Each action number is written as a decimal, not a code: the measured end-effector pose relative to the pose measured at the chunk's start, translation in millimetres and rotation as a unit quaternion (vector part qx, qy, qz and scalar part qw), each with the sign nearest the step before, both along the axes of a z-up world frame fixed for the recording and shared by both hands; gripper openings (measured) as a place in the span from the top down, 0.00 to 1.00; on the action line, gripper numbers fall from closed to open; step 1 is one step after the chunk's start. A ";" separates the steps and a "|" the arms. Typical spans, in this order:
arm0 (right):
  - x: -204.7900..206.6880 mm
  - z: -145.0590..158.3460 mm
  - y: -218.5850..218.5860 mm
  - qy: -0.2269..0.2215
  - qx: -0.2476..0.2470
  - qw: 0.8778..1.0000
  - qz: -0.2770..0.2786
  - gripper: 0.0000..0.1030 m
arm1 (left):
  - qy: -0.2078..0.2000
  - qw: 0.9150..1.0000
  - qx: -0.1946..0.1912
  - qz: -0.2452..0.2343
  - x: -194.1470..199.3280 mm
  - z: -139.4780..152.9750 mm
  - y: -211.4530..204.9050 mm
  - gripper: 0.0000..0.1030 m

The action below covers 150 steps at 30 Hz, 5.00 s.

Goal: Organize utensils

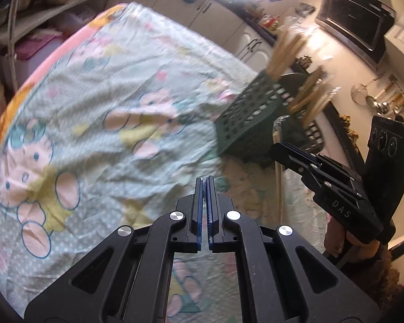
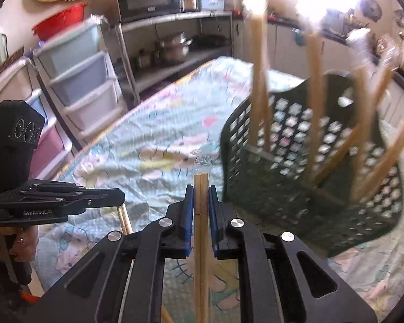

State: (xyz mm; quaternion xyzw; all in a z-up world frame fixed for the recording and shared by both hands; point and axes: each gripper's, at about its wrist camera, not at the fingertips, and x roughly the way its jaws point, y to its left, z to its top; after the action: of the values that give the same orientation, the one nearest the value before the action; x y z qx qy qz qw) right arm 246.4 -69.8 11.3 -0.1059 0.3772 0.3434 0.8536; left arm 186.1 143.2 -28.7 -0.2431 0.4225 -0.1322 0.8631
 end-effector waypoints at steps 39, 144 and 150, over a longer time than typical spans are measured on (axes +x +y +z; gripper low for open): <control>4.0 171.7 -129.8 -0.216 0.170 0.955 -0.115 0.89 | -0.225 0.968 0.083 -0.078 39.1 226.4 -102.6 1.00; -101.9 -10.3 -133.3 -0.138 0.050 0.962 -0.229 0.06 | -0.151 0.954 0.236 0.106 -58.2 54.7 -85.3 0.10; -127.5 -14.0 -137.7 -0.181 0.079 0.949 -0.246 0.06 | -0.198 0.949 0.221 0.104 -78.9 42.5 -97.0 0.10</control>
State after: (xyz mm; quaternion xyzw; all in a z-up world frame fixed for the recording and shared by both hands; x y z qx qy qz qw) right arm 118.9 -207.5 -2.6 -0.0029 0.2021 0.1267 0.9711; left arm 107.3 46.2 13.8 -0.0576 0.2339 0.0100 0.9705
